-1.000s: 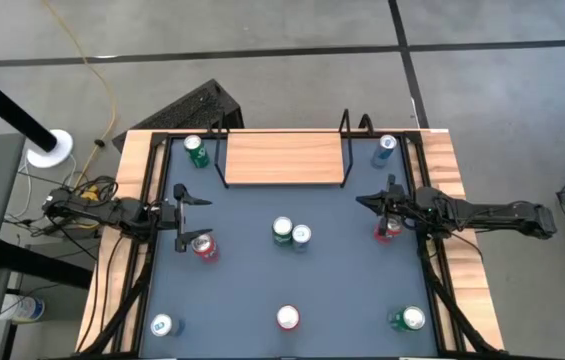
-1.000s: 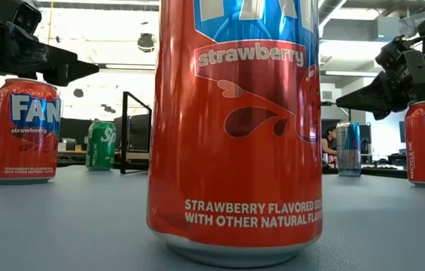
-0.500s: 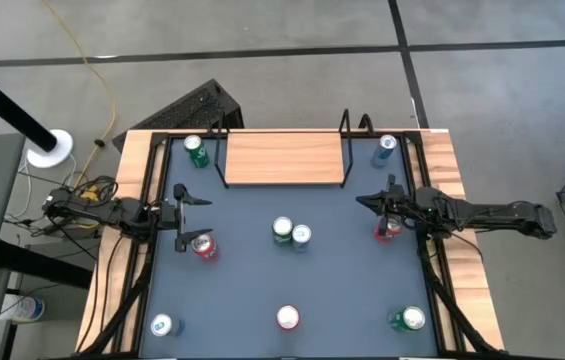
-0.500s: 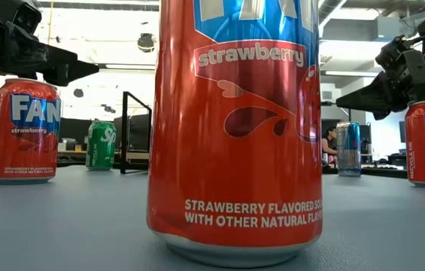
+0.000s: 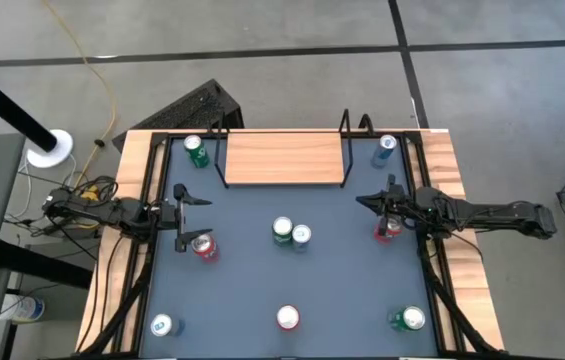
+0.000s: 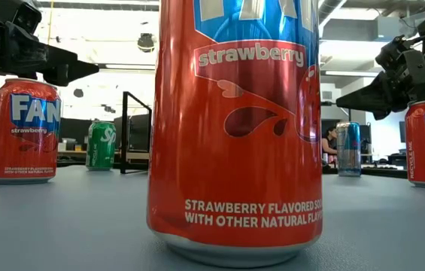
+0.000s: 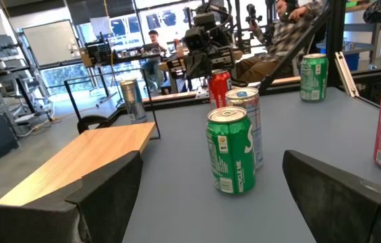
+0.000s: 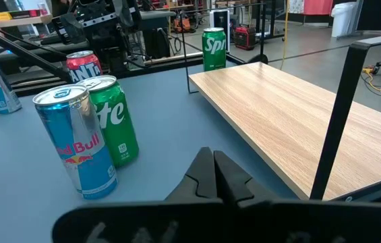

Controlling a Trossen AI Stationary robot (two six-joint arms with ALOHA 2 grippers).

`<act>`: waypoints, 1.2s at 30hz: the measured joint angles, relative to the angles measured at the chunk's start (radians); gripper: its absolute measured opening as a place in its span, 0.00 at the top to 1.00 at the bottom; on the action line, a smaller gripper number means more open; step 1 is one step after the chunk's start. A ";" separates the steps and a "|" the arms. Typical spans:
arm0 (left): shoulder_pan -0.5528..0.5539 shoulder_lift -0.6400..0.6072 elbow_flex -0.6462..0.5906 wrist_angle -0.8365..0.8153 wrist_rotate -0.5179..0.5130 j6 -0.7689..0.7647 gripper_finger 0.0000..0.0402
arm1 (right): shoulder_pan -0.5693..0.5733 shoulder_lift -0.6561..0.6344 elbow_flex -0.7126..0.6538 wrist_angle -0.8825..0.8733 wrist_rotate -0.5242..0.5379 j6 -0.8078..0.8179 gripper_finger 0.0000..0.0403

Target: Place canned beverage on shelf

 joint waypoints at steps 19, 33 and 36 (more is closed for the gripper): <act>0.000 0.000 0.000 0.000 0.000 0.000 0.13 | 0.000 0.000 0.000 0.000 0.000 0.000 1.00; 0.000 0.000 0.000 0.000 0.000 0.013 0.13 | 0.000 0.000 0.000 0.000 0.000 0.000 1.00; 0.000 0.000 0.000 0.000 0.000 -0.001 0.13 | 0.000 0.000 0.000 0.001 0.000 0.000 1.00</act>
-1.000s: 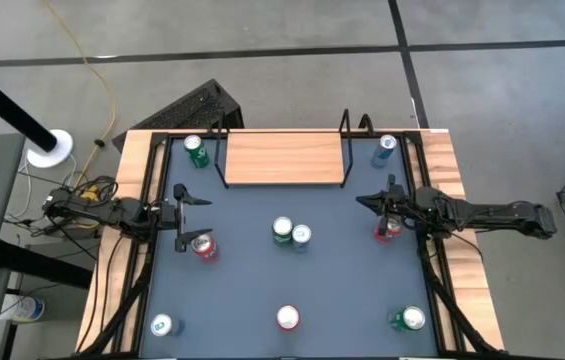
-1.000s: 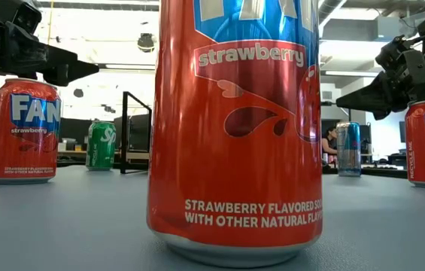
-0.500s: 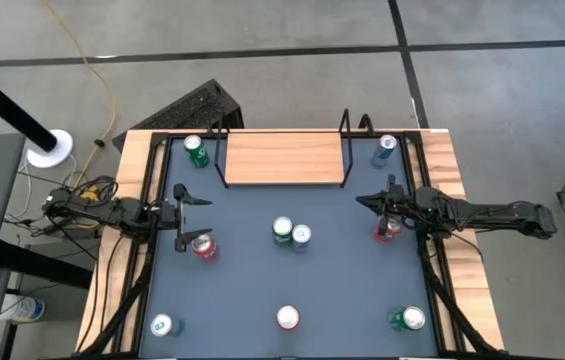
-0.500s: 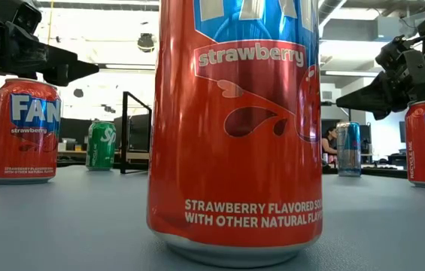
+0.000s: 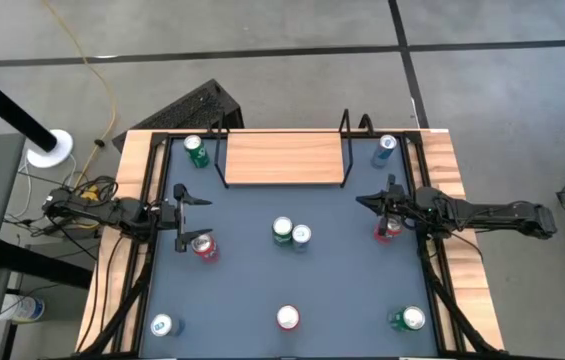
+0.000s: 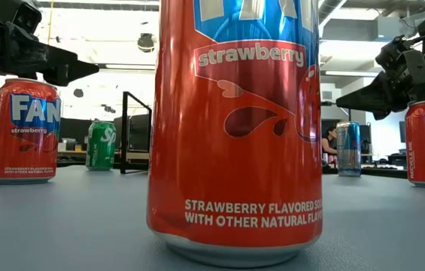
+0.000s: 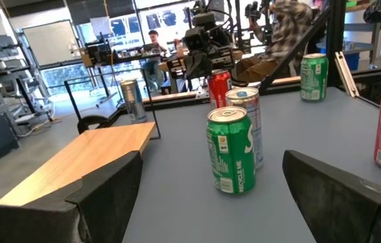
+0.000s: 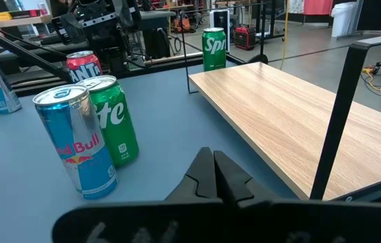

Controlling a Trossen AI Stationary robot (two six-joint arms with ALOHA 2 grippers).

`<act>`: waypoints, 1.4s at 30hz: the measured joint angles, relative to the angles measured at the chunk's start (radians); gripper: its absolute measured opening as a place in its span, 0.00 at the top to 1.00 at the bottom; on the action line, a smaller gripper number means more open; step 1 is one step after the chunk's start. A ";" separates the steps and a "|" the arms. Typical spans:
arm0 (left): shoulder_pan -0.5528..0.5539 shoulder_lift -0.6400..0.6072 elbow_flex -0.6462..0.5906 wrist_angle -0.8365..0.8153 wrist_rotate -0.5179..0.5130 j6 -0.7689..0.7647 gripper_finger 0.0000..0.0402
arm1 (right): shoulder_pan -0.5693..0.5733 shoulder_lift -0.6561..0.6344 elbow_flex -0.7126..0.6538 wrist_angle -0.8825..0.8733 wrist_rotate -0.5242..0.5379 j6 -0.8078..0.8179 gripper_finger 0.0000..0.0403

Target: Place canned beverage on shelf

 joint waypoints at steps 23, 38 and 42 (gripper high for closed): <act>0.000 0.000 0.000 0.000 0.001 -0.208 0.13 | -0.001 0.000 0.000 0.062 0.006 0.000 1.00; 0.000 0.000 0.000 -0.005 0.020 -0.256 0.13 | -0.001 0.000 0.000 0.233 0.008 0.002 1.00; 0.000 0.000 0.000 -0.001 0.036 -0.230 0.13 | -0.001 0.000 0.002 0.296 0.008 -0.051 1.00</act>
